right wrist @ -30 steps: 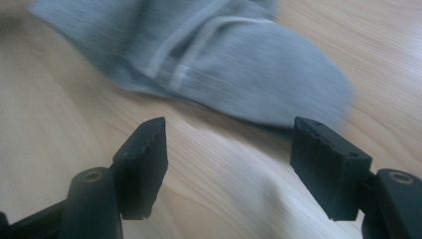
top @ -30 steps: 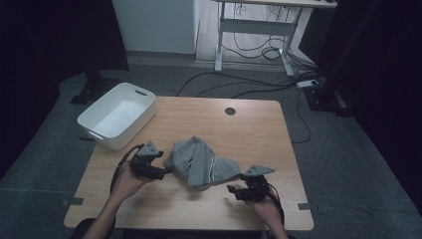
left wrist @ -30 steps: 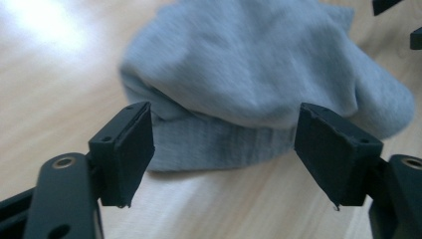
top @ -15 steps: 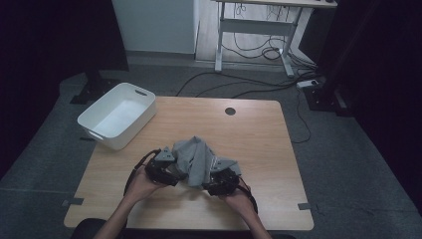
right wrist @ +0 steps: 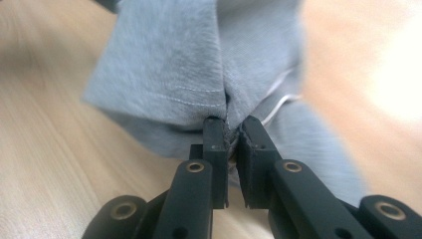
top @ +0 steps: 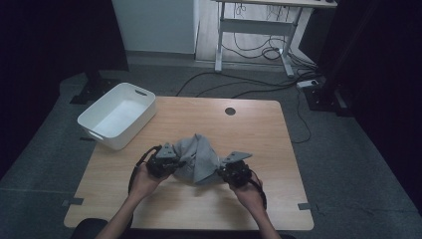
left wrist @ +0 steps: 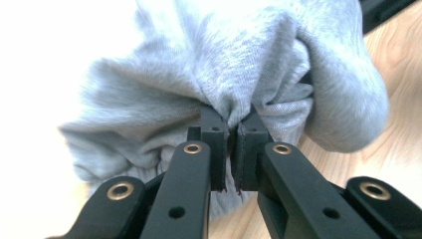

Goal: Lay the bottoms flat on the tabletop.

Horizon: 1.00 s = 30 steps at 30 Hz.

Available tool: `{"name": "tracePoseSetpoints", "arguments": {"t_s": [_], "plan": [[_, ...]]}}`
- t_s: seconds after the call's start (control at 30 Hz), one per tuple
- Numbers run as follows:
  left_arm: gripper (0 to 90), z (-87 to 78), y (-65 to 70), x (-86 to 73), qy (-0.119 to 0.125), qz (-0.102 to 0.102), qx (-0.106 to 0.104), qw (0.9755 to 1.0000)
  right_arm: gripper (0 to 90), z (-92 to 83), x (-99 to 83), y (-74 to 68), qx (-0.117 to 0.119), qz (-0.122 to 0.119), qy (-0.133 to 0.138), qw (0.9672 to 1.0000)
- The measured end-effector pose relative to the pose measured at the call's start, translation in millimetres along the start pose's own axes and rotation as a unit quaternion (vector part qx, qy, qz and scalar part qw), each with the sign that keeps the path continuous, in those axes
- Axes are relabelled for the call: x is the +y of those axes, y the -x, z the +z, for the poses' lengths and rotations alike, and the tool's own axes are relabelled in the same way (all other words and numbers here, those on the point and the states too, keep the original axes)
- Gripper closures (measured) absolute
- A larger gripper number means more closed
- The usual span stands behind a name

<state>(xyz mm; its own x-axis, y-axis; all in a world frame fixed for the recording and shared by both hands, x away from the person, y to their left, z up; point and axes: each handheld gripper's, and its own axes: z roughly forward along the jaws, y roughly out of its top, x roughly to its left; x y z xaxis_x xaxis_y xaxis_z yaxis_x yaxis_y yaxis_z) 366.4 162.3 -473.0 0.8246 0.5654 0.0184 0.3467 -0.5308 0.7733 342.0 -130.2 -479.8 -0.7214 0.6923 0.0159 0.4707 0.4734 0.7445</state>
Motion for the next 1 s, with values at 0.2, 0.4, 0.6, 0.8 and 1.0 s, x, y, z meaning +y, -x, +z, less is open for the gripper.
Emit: {"name": "tracePoseSetpoints", "arguments": {"t_s": [0.2, 0.4, 0.6, 0.8, 1.0], "plan": [[85.3, -42.7, -7.4, 24.3, 0.063, -0.003, -0.005, 0.9980, 83.4, -47.6, 15.7, 24.6, -0.047, 0.004, 0.039, 0.9981], [84.0, -45.7, -39.1, 42.5, 0.061, -0.035, 0.030, 0.9971, 83.1, -67.7, 32.5, 65.4, -0.104, 0.030, 0.044, 0.9931], [49.0, -11.6, -59.6, 19.0, 0.005, -0.061, 0.065, 0.9960, 62.0, -37.0, 15.8, 101.5, -0.119, 0.082, 0.004, 0.9895], [33.3, -17.4, -57.0, 0.3, 0.004, -0.066, 0.060, 0.9960, 51.4, -30.5, -9.0, 101.0, -0.099, 0.098, -0.003, 0.9902], [26.7, -29.9, -50.6, -10.5, 0.008, -0.062, 0.057, 0.9964, 46.6, -31.6, -11.0, 84.2, -0.068, 0.083, 0.002, 0.9943]]}}
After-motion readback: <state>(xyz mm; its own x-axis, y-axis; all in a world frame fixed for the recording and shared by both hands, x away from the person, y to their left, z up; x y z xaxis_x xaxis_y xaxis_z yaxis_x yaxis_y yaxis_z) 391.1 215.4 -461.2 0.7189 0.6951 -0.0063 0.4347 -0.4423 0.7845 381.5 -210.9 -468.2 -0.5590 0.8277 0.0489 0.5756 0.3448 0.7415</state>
